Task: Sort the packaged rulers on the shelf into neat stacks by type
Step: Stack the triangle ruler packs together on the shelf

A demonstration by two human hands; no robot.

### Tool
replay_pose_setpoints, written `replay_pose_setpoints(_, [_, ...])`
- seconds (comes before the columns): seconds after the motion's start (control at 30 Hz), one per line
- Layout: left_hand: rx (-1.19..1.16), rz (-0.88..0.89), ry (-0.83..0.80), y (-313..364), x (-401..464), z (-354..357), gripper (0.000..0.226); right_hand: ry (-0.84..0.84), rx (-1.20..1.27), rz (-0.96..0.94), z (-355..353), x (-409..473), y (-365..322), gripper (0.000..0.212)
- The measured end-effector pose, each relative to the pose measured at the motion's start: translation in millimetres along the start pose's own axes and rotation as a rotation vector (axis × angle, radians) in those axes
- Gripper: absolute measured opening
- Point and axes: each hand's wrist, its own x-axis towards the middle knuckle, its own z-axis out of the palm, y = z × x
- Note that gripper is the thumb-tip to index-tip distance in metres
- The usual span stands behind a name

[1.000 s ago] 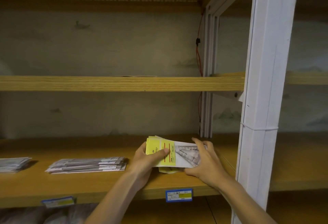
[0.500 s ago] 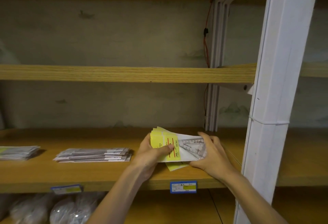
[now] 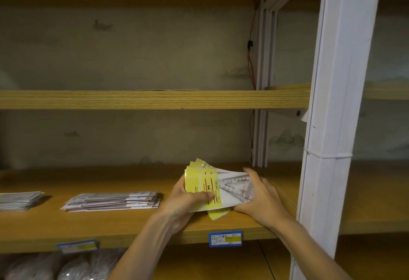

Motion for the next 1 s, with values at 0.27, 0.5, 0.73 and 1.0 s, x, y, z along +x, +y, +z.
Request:
replay_pose_setpoints(0.27, [-0.059, 0.055, 0.05, 1.0, -2.4, 3.2, 0.062, 0.042, -0.002, -0.048, -2.0, -3.0, -5.7, 0.113])
replay_pose_setpoints(0.5, [0.09, 0.132, 0.076, 5.5, 3.7, -1.2, 0.064, -0.018, 0.144, -0.105, -5.8, -9.3, -9.5, 0.13])
replay_pose_setpoints(0.73, [0.334, 0.179, -0.077, 8.7, 3.3, -16.8, 0.067, 0.033, 0.336, -0.035, -7.4, -10.0, -15.4, 0.144])
replay_pose_setpoints(1.0, [0.335, 0.214, -0.09, 10.5, -2.3, -17.6, 0.05, 0.036, 0.369, 0.002, -9.4, -9.1, -14.1, 0.144])
